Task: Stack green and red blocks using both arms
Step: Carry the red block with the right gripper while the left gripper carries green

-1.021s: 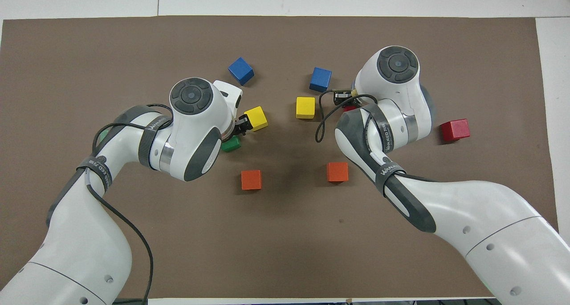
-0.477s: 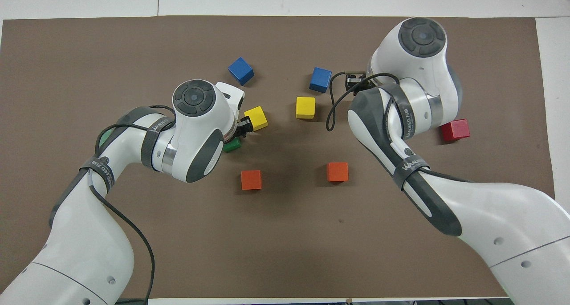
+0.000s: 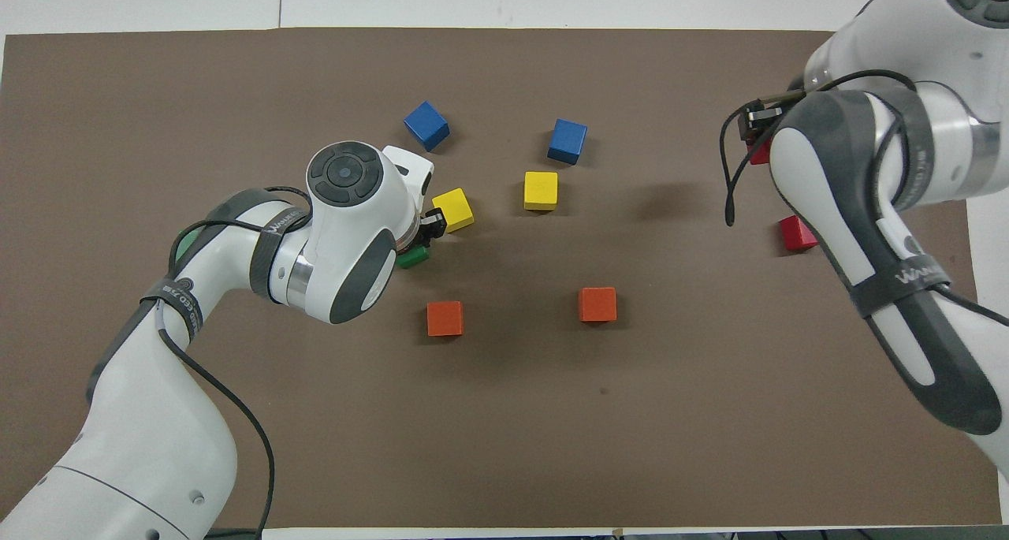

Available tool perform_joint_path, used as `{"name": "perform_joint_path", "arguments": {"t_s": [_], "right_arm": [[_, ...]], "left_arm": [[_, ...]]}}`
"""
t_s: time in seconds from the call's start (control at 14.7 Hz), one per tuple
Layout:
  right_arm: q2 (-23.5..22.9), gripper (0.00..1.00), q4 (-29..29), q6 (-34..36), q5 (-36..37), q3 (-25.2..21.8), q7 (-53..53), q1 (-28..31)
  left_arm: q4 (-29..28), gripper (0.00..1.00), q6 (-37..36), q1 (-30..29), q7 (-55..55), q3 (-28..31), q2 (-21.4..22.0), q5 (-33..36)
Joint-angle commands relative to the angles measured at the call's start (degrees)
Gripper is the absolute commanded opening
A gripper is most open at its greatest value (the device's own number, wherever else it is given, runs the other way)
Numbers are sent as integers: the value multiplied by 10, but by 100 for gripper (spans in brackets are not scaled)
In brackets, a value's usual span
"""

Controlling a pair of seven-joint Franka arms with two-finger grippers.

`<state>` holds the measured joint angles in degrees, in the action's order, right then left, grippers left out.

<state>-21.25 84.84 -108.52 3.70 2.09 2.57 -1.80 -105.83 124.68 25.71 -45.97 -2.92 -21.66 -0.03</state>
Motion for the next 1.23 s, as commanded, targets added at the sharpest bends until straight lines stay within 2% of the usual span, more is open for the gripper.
{"name": "perform_joint_path", "arguments": {"t_s": [0.0,0.2,0.48,0.75,1.16], "right_arm": [[68,0,89,-4,1,6,69,26],[104,0,157,-24,-2,6,105,50],[148,0,270,-106,-4,6,110,84],[141,0,287,-120,-4,6,106,116],[131,0,303,-159,-8,6,105,119]], "left_arm": [[2,0,-64,-28,47,6,46,-5],[0,0,-130,-81,145,8,89,-5],[-3,0,-173,-173,283,9,123,-5],[-7,0,-161,-247,436,8,125,-5],[-26,0,-110,-285,529,10,128,-3]]}}
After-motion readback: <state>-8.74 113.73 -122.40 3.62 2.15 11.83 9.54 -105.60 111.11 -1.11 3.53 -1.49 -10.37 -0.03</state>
